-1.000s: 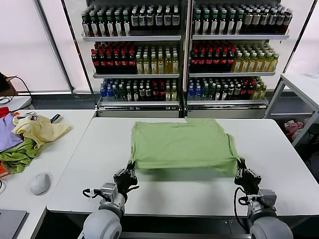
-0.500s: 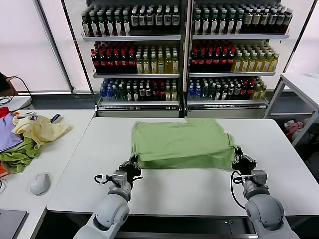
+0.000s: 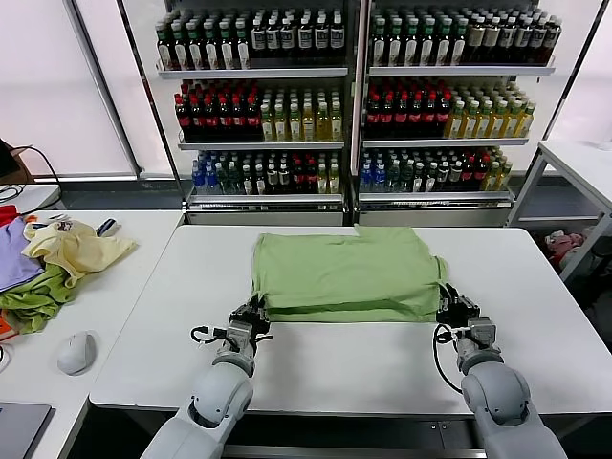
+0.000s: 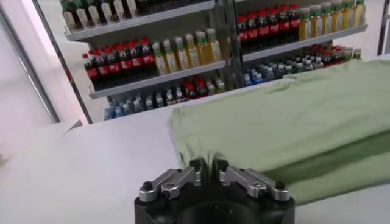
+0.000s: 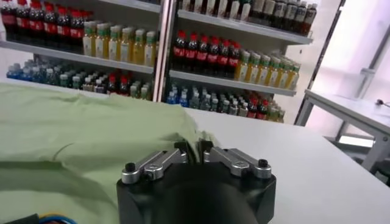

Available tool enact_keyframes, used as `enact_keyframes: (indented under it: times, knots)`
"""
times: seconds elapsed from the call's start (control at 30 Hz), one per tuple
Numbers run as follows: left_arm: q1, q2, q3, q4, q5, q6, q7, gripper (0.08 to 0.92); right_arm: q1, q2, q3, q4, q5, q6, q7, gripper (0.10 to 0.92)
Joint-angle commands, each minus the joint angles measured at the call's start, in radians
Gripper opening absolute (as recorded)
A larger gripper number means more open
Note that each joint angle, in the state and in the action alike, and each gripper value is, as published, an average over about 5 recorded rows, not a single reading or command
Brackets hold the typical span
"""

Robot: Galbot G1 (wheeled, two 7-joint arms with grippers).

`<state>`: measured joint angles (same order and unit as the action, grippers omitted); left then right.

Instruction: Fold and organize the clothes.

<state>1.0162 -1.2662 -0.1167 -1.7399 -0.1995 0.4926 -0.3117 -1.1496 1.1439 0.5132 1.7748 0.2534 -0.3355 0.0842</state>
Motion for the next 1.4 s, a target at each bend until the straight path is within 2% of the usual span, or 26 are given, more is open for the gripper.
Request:
enact_keyframes:
  times: [0.03,0.3,0.4,0.57,0.7,0.8,0.9,1.17,1.4]
  knots:
    - [0.076,0.004,-0.024,-0.075,0.013,-0.008,-0.011,0.374,-0.041,-0.005,0.037,0.028,0.002,0.013,-0.015,0.559]
    - [0.056,-0.015,-0.013,0.01,-0.025,0.0,-0.019,0.608,-0.015,0.004,0.032,-0.061,0.006,-0.034,0.023,0.768]
    - [0.03,-0.019,-0.011,0.044,-0.041,0.011,-0.024,0.695,0.016,0.012,0.013,-0.105,0.009,-0.07,0.04,0.813]
    - [0.002,-0.018,-0.007,0.077,-0.064,0.032,-0.03,0.807,0.046,0.02,-0.015,-0.148,0.02,-0.119,0.057,0.822]
    - [-0.007,-0.014,-0.007,0.079,-0.085,0.038,-0.033,0.822,0.048,0.023,-0.025,-0.149,0.041,-0.124,0.054,0.774]
    - [-0.011,-0.009,-0.007,0.079,-0.1,0.046,-0.033,0.804,0.048,0.023,-0.029,-0.148,0.051,-0.12,0.051,0.691]
    - [-0.016,-0.005,-0.006,0.083,-0.129,0.062,-0.033,0.74,0.049,0.021,-0.032,-0.151,0.063,-0.118,0.047,0.605]
    - [-0.022,0.004,-0.006,0.075,-0.182,0.064,-0.029,0.507,0.044,0.01,-0.033,-0.147,0.088,-0.116,0.019,0.411]
    - [0.039,0.022,-0.013,-0.015,-0.196,0.049,-0.029,0.308,0.005,-0.007,-0.025,-0.107,0.102,-0.113,-0.009,0.277]
